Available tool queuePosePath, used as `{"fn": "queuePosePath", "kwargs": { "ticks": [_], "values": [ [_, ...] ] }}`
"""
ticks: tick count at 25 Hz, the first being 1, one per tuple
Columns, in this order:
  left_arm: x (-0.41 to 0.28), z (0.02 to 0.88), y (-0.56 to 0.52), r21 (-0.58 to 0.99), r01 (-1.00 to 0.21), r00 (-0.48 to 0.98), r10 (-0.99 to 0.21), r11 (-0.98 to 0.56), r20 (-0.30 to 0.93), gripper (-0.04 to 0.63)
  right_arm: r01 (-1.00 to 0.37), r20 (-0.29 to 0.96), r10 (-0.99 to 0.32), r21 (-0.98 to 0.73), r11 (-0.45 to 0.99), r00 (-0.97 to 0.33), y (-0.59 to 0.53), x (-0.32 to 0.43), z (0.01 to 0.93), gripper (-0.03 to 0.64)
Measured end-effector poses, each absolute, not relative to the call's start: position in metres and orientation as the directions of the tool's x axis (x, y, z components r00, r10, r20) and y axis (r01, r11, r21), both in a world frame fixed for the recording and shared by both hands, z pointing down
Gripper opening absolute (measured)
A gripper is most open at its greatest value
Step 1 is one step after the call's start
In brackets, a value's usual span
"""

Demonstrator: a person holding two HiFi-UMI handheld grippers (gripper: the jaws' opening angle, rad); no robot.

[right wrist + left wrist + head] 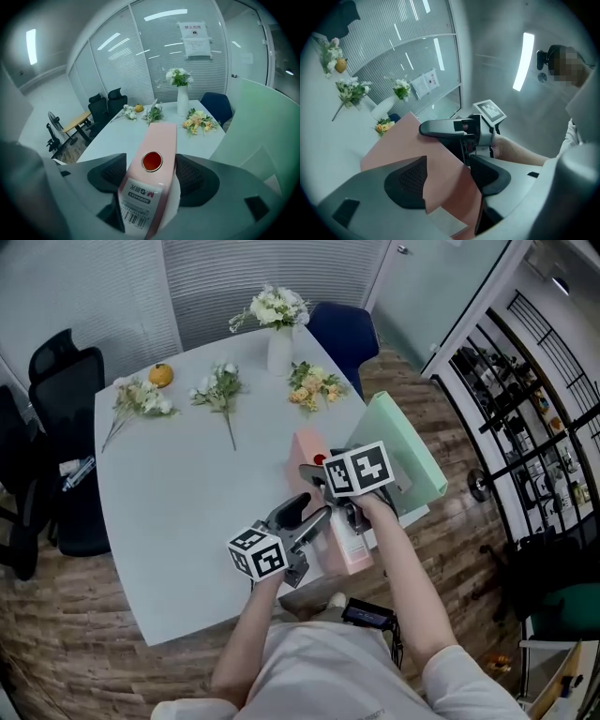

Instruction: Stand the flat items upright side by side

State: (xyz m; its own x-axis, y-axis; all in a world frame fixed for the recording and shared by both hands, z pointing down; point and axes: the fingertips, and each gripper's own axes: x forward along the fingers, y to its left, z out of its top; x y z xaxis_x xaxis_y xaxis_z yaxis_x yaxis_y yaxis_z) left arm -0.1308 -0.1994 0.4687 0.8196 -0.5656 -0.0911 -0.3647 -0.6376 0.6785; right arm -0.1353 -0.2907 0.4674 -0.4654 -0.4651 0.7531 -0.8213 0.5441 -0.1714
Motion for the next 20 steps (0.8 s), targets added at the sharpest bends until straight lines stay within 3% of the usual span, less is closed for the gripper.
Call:
{"fn": "queuePosePath", "kwargs": {
  "ticks": [8, 20],
  "values": [
    [-0.126, 0.471, -0.197, 0.691, -0.315, 0.838, -0.532, -0.65, -0.119, 0.285, -0.839, 0.813, -0.468, -0.045, 0.542, -0.346, -0.294, -0.139, 0.479, 0.348],
    [-0.13, 0.472, -0.197, 0.697, -0.304, 0.847, -0.519, -0.649, -0.114, 0.285, -0.87, 0.847, -0.44, -0.051, 0.491, -0.298, -0.296, -0.139, 0.491, 0.357]
  ]
}}
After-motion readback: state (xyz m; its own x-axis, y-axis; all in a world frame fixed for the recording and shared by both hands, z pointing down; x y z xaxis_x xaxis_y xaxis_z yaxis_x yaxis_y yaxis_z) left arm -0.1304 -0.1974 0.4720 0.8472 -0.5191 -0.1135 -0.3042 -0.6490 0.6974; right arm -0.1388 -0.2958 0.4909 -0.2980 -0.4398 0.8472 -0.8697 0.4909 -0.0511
